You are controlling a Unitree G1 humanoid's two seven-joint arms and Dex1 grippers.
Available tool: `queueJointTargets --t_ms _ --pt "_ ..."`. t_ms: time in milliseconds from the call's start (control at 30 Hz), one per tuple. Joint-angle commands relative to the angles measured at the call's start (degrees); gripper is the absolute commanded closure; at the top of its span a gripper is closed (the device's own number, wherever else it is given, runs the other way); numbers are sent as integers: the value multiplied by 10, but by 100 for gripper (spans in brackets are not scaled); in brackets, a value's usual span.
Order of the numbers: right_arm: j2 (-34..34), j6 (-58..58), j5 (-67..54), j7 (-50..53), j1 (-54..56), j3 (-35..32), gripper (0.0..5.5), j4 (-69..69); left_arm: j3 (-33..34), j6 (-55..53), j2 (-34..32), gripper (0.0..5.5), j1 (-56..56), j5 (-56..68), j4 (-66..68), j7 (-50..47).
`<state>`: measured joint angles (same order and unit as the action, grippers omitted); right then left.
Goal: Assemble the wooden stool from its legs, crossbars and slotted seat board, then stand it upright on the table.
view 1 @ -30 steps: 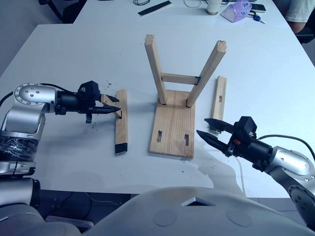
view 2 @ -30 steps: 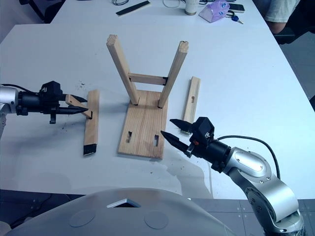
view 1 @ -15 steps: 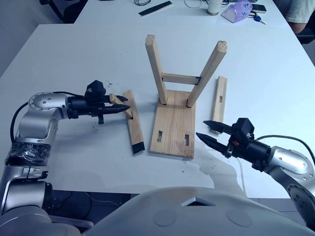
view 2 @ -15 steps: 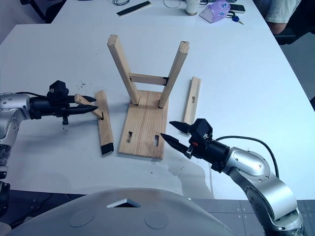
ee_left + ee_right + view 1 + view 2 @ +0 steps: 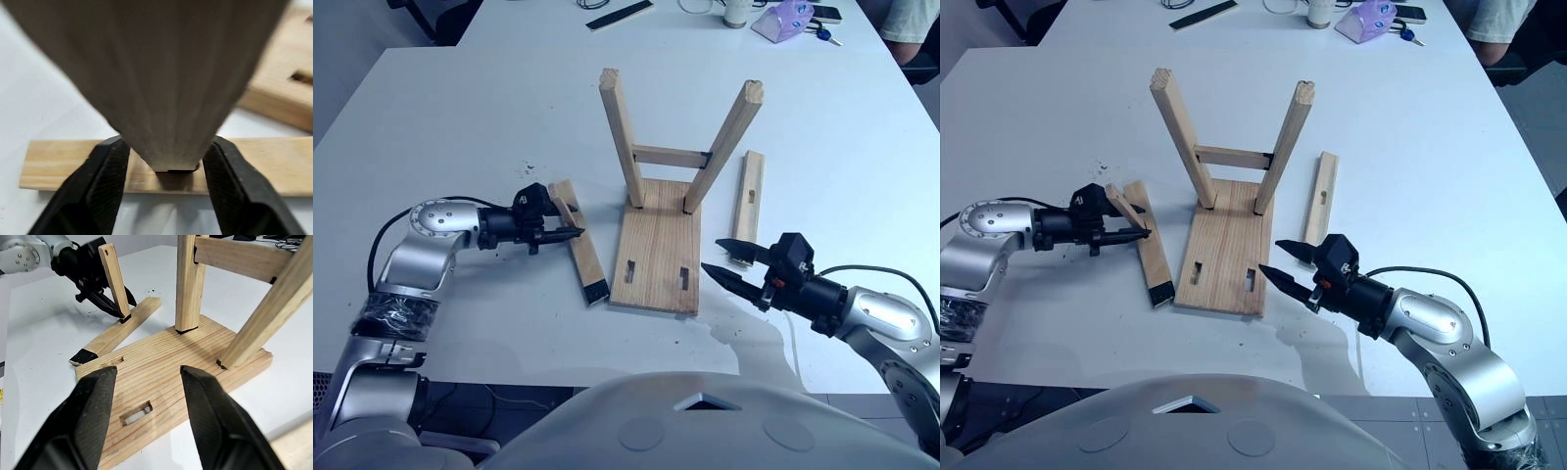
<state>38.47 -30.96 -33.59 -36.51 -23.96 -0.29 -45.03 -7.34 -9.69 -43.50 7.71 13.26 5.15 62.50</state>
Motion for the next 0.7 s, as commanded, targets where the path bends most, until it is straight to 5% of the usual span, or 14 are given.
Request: queueJointTargets --t_ms 33,367,533,700 --pt "4 5 9 -9 9 4 311 11 7 26 33 238 -27 -6 15 -30" --pt "9 11 16 -23 3 -11 311 13 172 -138 -9 235 28 209 -82 9" --pt "1 7 -14 -22 10 -23 311 6 254 -279 9 235 147 400 -143 -67" --pt "3 5 -12 -20 13 -17 311 5 248 -349 39 235 207 459 -161 -168"
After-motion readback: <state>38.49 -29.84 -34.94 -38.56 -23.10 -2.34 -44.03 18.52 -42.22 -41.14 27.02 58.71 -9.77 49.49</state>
